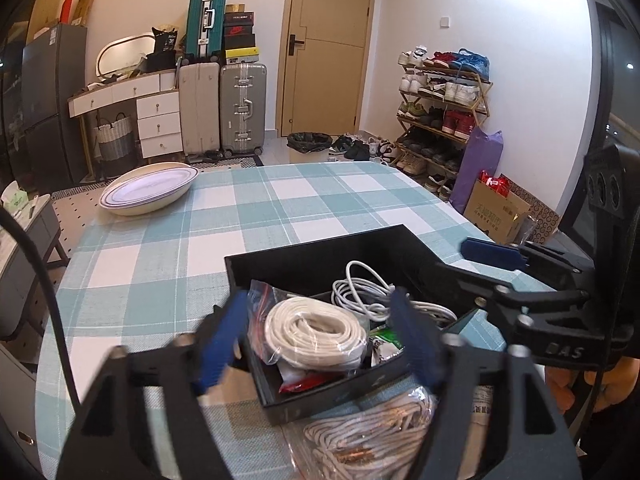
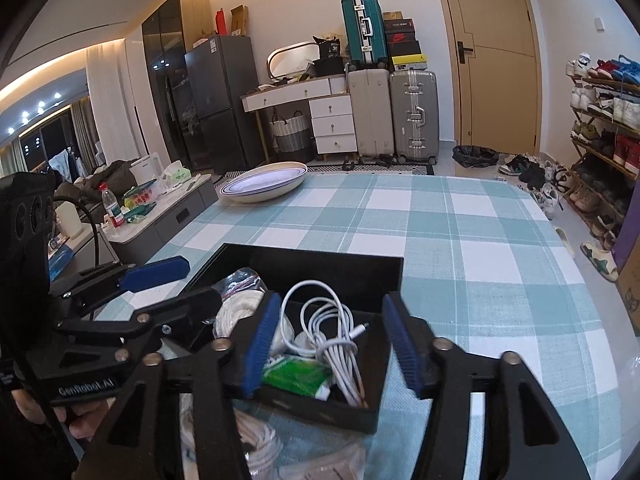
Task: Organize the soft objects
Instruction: 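Open both grippers to drop the rope coil and cable into the box, then move both open grippers back toward the remaining items on the table, then close the left gripper on the white plush toy while the right gripper grips the printed sachet, then carry the plush toy and sachet over the black box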
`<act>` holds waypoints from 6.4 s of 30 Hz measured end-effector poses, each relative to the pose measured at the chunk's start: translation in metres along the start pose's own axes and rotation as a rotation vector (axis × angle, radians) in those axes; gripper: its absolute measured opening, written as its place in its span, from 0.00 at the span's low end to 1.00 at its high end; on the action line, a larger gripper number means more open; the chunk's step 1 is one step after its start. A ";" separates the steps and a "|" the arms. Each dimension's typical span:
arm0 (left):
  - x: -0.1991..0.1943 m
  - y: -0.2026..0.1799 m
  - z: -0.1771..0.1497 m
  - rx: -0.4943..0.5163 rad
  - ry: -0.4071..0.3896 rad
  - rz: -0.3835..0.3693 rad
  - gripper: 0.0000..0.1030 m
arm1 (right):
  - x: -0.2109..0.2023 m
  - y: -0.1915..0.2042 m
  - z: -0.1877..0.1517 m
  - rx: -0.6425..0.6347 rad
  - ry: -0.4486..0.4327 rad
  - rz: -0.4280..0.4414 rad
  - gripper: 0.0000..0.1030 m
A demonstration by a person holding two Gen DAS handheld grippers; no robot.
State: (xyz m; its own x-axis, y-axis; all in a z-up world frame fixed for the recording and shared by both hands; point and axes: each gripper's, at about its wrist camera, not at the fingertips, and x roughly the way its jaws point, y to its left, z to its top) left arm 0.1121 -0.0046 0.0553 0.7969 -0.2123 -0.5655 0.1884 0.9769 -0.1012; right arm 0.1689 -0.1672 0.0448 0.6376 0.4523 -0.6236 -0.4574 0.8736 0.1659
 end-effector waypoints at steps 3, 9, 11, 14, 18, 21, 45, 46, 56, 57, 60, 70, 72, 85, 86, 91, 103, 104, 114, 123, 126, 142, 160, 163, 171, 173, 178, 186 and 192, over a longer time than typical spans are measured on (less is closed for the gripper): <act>-0.015 0.000 -0.004 0.000 -0.029 0.005 0.96 | -0.017 -0.004 -0.007 0.011 -0.005 -0.004 0.91; -0.037 -0.004 -0.017 0.021 -0.034 0.017 1.00 | -0.041 -0.003 -0.022 -0.018 0.014 -0.010 1.00; -0.044 -0.006 -0.021 0.031 -0.036 0.018 1.00 | -0.048 -0.002 -0.027 -0.019 0.012 -0.006 1.00; -0.054 -0.008 -0.026 0.042 -0.034 0.028 1.00 | -0.056 -0.001 -0.033 -0.025 0.028 0.002 1.00; -0.063 -0.008 -0.036 0.035 -0.022 0.021 1.00 | -0.067 0.001 -0.045 -0.036 0.042 0.025 1.00; -0.067 -0.008 -0.045 0.041 -0.014 0.027 1.00 | -0.072 -0.001 -0.054 -0.026 0.050 0.032 1.00; -0.064 -0.007 -0.078 0.066 0.076 0.015 1.00 | -0.067 0.015 -0.073 -0.117 0.146 0.052 1.00; -0.063 -0.009 -0.079 0.069 0.084 0.013 1.00 | -0.067 0.016 -0.073 -0.118 0.146 0.051 1.00; -0.048 -0.023 -0.090 0.090 0.170 -0.046 1.00 | -0.065 0.013 -0.074 -0.109 0.154 0.048 1.00; -0.049 -0.024 -0.090 0.093 0.175 -0.055 1.00 | -0.064 0.013 -0.074 -0.108 0.156 0.047 1.00; -0.050 -0.028 -0.091 0.104 0.188 -0.063 1.00 | -0.064 0.013 -0.074 -0.106 0.156 0.046 1.00; -0.051 -0.029 -0.095 0.096 0.201 -0.059 1.00 | -0.063 0.009 -0.075 -0.100 0.157 0.038 1.00; -0.048 -0.024 -0.095 0.074 0.206 -0.051 1.00 | -0.062 0.007 -0.075 -0.095 0.160 0.032 1.00; -0.028 0.004 -0.103 -0.091 0.286 -0.080 0.95 | -0.044 -0.011 -0.084 -0.039 0.236 -0.055 1.00; -0.026 0.003 -0.104 -0.093 0.298 -0.091 0.90 | -0.041 -0.014 -0.086 -0.036 0.250 -0.065 1.00; -0.026 -0.002 -0.106 -0.079 0.305 -0.124 0.78 | -0.028 -0.018 -0.092 -0.025 0.295 -0.056 0.99; -0.030 -0.003 -0.103 -0.075 0.293 -0.175 0.41 | -0.015 -0.001 -0.099 -0.098 0.343 -0.026 0.87; -0.032 -0.003 -0.103 -0.068 0.290 -0.175 0.40 | -0.015 -0.001 -0.098 -0.101 0.344 -0.027 0.84; -0.041 -0.002 -0.097 -0.043 0.262 -0.191 0.38 | -0.012 0.009 -0.098 -0.174 0.345 -0.042 0.71; -0.048 -0.003 -0.093 -0.043 0.239 -0.206 0.38 | -0.021 0.011 -0.100 -0.211 0.342 -0.014 0.41; -0.050 -0.001 -0.092 -0.049 0.227 -0.209 0.38 | -0.024 0.007 -0.100 -0.204 0.337 -0.015 0.37; -0.070 0.007 -0.076 -0.080 0.117 -0.170 0.38 | -0.062 0.014 -0.078 -0.205 0.203 0.013 0.35; -0.077 0.013 -0.046 -0.082 -0.007 -0.072 0.38 | -0.124 0.017 -0.035 -0.080 -0.056 0.120 0.35; -0.077 0.013 -0.038 -0.088 -0.027 -0.067 0.38 | -0.130 0.018 -0.027 -0.064 -0.080 0.131 0.35; -0.072 0.021 -0.017 -0.127 -0.078 -0.042 0.38 | -0.134 0.021 -0.004 -0.050 -0.129 0.137 0.35; -0.070 0.023 -0.012 -0.135 -0.087 -0.032 0.38 | -0.130 0.022 0.000 -0.047 -0.133 0.140 0.35; -0.058 0.023 -0.004 -0.131 -0.097 0.005 0.38 | -0.114 0.024 0.008 -0.049 -0.123 0.144 0.35; -0.032 0.021 0.000 -0.121 -0.082 0.043 0.38 | -0.081 0.020 0.016 -0.043 -0.078 0.120 0.35; -0.014 0.018 0.002 -0.122 -0.064 0.048 0.38 | -0.056 0.018 0.017 -0.045 -0.033 0.106 0.35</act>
State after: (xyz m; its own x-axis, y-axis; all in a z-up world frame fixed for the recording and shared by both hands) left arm 0.1059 0.0158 0.0632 0.8389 -0.1624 -0.5195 0.0811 0.9811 -0.1758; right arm 0.1356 -0.1737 0.0956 0.6041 0.5478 -0.5787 -0.5500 0.8122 0.1946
